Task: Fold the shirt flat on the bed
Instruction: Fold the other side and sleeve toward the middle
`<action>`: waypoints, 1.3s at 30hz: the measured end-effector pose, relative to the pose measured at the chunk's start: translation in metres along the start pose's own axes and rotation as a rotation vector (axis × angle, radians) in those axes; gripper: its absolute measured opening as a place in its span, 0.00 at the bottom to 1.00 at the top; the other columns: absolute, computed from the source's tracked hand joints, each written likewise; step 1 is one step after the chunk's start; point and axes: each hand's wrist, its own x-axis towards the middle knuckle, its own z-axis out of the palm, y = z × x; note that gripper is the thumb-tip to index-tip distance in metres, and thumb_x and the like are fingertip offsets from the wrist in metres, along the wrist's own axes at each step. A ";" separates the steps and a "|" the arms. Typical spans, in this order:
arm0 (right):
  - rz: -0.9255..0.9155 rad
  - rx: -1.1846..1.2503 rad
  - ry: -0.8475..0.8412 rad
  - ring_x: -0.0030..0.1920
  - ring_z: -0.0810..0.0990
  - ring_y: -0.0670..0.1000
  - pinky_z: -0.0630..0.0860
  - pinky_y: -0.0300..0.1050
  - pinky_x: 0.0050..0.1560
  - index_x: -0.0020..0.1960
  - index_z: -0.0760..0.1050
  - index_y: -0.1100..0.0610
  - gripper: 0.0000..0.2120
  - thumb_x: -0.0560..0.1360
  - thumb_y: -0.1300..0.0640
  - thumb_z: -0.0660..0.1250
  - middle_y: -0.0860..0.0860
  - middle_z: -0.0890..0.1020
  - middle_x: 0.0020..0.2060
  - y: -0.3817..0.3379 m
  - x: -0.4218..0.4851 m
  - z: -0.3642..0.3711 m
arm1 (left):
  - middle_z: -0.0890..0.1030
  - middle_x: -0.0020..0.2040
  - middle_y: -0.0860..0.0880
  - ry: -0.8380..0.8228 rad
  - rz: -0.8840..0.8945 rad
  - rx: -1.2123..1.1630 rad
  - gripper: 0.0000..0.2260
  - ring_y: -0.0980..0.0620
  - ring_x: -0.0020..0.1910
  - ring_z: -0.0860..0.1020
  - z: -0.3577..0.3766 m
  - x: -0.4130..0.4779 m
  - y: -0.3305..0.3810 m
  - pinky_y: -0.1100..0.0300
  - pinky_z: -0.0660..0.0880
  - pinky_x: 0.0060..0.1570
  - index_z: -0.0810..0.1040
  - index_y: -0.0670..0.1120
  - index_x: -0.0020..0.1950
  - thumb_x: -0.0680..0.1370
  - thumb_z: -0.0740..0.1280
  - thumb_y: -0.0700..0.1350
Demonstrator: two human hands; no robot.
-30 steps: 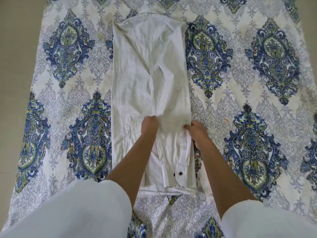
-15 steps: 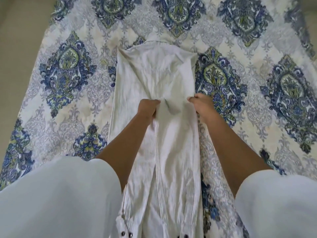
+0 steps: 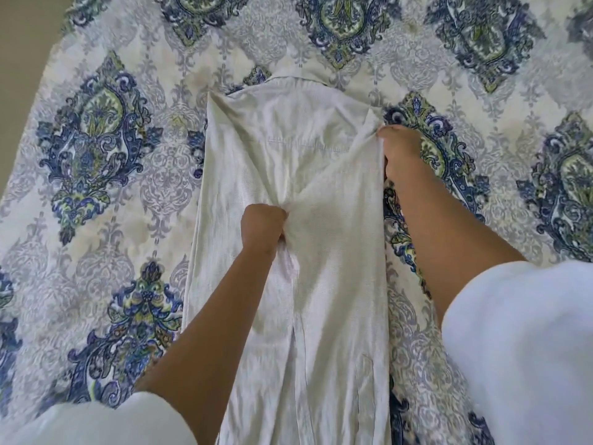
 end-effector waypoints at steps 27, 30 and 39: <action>-0.007 0.130 -0.122 0.22 0.73 0.45 0.66 0.34 0.20 0.36 0.75 0.58 0.08 0.73 0.66 0.65 0.52 0.77 0.31 -0.010 0.017 0.020 | 0.76 0.44 0.50 0.071 0.465 0.789 0.06 0.47 0.54 0.74 0.029 0.017 0.041 0.53 0.61 0.56 0.75 0.45 0.49 0.78 0.59 0.42; -0.083 0.156 -0.066 0.31 0.77 0.49 0.75 0.39 0.30 0.41 0.77 0.58 0.04 0.75 0.62 0.65 0.53 0.79 0.35 -0.004 0.021 0.024 | 0.79 0.49 0.47 0.075 0.467 0.742 0.10 0.46 0.55 0.74 0.033 0.016 0.039 0.48 0.67 0.61 0.75 0.43 0.53 0.78 0.59 0.46; -0.248 -0.271 -0.033 0.50 0.80 0.56 0.75 0.52 0.55 0.50 0.79 0.66 0.10 0.73 0.60 0.68 0.60 0.82 0.51 0.004 0.033 0.033 | 0.72 0.34 0.52 -0.001 0.476 0.750 0.11 0.48 0.42 0.77 0.027 0.028 0.041 0.54 0.73 0.48 0.70 0.48 0.35 0.77 0.62 0.43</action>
